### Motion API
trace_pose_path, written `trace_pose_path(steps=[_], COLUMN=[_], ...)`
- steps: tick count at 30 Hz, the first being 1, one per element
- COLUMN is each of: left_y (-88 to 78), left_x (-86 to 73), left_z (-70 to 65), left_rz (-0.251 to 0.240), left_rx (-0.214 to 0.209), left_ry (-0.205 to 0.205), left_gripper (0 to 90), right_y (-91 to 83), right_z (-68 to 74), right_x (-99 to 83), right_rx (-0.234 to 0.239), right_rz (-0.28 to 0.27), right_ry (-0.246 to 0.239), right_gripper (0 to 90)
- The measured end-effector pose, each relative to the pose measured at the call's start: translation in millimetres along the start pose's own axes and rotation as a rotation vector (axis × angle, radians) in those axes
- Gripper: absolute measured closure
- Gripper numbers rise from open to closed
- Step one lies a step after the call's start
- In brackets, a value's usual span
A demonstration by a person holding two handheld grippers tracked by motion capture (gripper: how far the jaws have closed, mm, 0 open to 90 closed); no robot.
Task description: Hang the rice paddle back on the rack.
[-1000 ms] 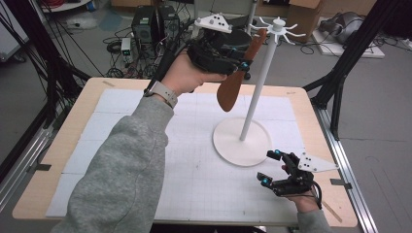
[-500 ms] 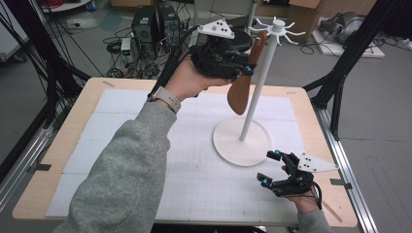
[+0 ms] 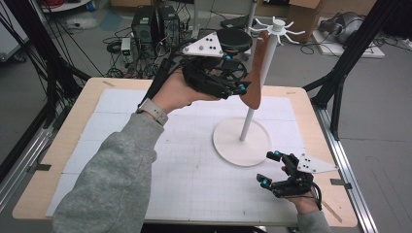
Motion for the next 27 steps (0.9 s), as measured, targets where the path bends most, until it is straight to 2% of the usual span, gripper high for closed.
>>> trace_pose_path(steps=[1, 2, 5, 6, 7, 9, 10, 12, 16, 17, 20, 21, 22, 23, 27], left_y=[-3.0, -3.0, -9.2, -11.0, -13.1, -21.6, -21.6, -28.2, -42.6, -49.0, -55.9, -63.3, -63.3, -70.0, -79.0], left_x=[-6.4, -6.4, -15.8, -19.1, -22.3, -30.5, -30.5, -37.5, -52.4, -59.6, -67.2, -75.8, -75.8, -84.8, -97.4], left_z=[2.1, 2.1, 5.8, 6.0, 6.8, 9.3, 9.3, 10.4, 9.4, 9.3, 8.3, 8.8, 8.8, 10.3, 13.3], left_rz=[0.013, 0.013, 0.020, 0.020, 0.020, 0.003, 0.003, 0.002, -0.008, -0.002, -0.004, 0.005, 0.005, 0.018, 0.020], left_rx=[0.009, 0.009, 0.039, 0.031, 0.027, 0.038, 0.038, 0.038, 0.058, 0.064, 0.068, 0.074, 0.074, 0.089, 0.107], left_ry=[-0.017, -0.017, -0.021, -0.053, -0.084, -0.112, -0.112, -0.138, -0.149, -0.139, -0.143, -0.139, -0.139, -0.142, -0.160], left_gripper=[14.6, 12.7, 12.4, 8.0, 8.0, 3.2, 1.7, 1.7, 1.7, 1.7, 1.7, 1.7, 1.7, 1.7, 1.7], right_y=[-0.7, -0.7, -1.5, -1.7, -1.6, -1.0, -1.0, -0.1, 0.0, -0.1, -0.1, 0.1, 0.1, 0.4, 1.2], right_z=[-0.2, -0.2, -1.4, -1.4, -1.4, -0.7, -0.7, -0.2, 0.6, 1.4, 1.6, 1.2, 1.2, 0.3, -0.1], right_x=[-1.2, -1.2, -1.1, -1.2, -1.0, -1.8, -1.8, -2.6, -3.0, -3.4, -3.6, -3.5, -3.5, -3.7, -4.3], right_rx=[-0.002, -0.002, -0.007, -0.009, -0.008, -0.004, -0.004, -0.004, -0.004, -0.004, -0.007, -0.008, -0.008, -0.010, -0.010], right_rz=[0.003, 0.003, -0.002, -0.001, -0.001, 0.007, 0.007, 0.013, 0.016, 0.021, 0.023, 0.022, 0.022, 0.023, 0.026], right_ry=[0.002, 0.002, -0.004, 0.001, -0.002, -0.002, -0.002, -0.003, -0.012, -0.008, -0.003, -0.006, -0.006, -0.012, -0.009], right_gripper=[9.9, 9.9, 9.9, 9.9, 9.9, 9.9, 9.9, 9.9, 9.9, 9.9, 9.9, 9.9, 9.9, 9.9, 9.9])
Point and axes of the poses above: each handheld gripper's, and its own axes: y roughly forward along the jaws, x roughly out of its top, z roughly to its left, the point moved 10 cm from there along y, roughly forward along the jaws, and after that the axes turned 1 degree about y, right-handed, at the moved point
